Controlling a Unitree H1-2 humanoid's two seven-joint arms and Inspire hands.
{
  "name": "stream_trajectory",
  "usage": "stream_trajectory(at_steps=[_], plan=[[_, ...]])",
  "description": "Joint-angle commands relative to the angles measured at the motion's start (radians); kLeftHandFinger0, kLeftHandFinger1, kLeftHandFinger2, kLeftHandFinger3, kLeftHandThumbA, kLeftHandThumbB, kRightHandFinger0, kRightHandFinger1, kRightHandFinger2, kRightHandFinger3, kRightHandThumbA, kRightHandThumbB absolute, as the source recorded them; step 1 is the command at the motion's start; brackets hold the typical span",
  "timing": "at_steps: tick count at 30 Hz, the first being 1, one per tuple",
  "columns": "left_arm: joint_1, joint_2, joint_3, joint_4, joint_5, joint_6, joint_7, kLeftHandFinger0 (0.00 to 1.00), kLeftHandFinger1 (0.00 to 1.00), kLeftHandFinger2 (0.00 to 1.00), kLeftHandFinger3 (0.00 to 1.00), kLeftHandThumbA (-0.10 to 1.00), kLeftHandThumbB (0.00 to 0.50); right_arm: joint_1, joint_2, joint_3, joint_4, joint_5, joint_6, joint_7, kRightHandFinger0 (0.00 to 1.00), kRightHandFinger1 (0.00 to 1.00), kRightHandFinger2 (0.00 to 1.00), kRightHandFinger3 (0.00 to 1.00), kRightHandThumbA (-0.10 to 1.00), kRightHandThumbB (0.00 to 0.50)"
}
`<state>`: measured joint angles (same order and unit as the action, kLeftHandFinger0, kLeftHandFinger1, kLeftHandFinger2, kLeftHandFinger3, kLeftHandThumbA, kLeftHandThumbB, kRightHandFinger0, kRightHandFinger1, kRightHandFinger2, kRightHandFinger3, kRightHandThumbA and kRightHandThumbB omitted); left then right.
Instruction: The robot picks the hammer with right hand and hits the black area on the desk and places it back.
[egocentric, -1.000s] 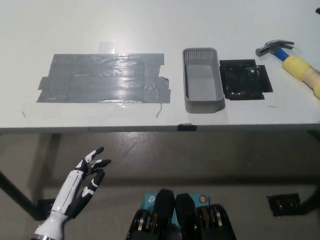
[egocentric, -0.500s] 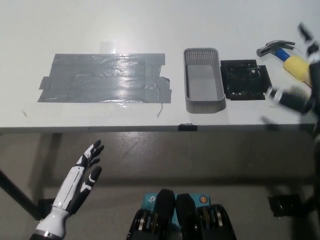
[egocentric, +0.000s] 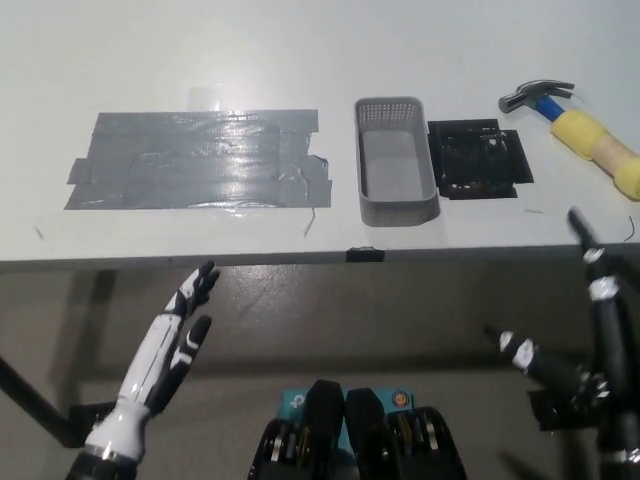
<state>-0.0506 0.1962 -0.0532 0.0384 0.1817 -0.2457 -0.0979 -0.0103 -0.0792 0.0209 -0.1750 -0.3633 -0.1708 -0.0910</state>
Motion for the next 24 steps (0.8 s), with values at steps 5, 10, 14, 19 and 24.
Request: stream_trajectory(at_steps=[5,10,14,19,24], plan=[[0.059,0.002,0.0,-0.044,-0.011,-0.035,0.006,1.0,1.0,1.0,1.0,1.0,0.175,0.014,0.001,0.005,0.19,0.033,-0.165,-0.046,1.0,1.0,1.0,1.0,1.0,0.23],[0.062,-0.001,-0.001,-0.039,-0.01,-0.041,0.008,1.0,1.0,1.0,1.0,1.0,0.161,0.011,-0.006,0.01,0.191,0.051,-0.174,-0.025,1.0,1.0,1.0,1.0,1.0,0.247],[0.061,-0.004,-0.002,-0.033,-0.009,-0.036,0.007,1.0,1.0,1.0,1.0,0.99,0.17,0.012,-0.012,0.015,0.203,0.054,-0.183,-0.019,1.0,1.0,1.0,1.0,1.0,0.227],[0.065,-0.005,0.0,-0.032,-0.018,-0.037,0.006,1.0,1.0,1.0,1.0,0.98,0.172,0.016,-0.015,0.025,0.209,0.063,-0.174,-0.006,1.0,1.0,1.0,1.0,1.0,0.225],[0.063,0.0,0.001,-0.037,-0.016,-0.029,0.004,1.0,1.0,1.0,1.0,0.98,0.171,0.011,-0.017,0.034,0.218,0.05,-0.157,-0.003,1.0,1.0,1.0,1.0,1.0,0.249]])
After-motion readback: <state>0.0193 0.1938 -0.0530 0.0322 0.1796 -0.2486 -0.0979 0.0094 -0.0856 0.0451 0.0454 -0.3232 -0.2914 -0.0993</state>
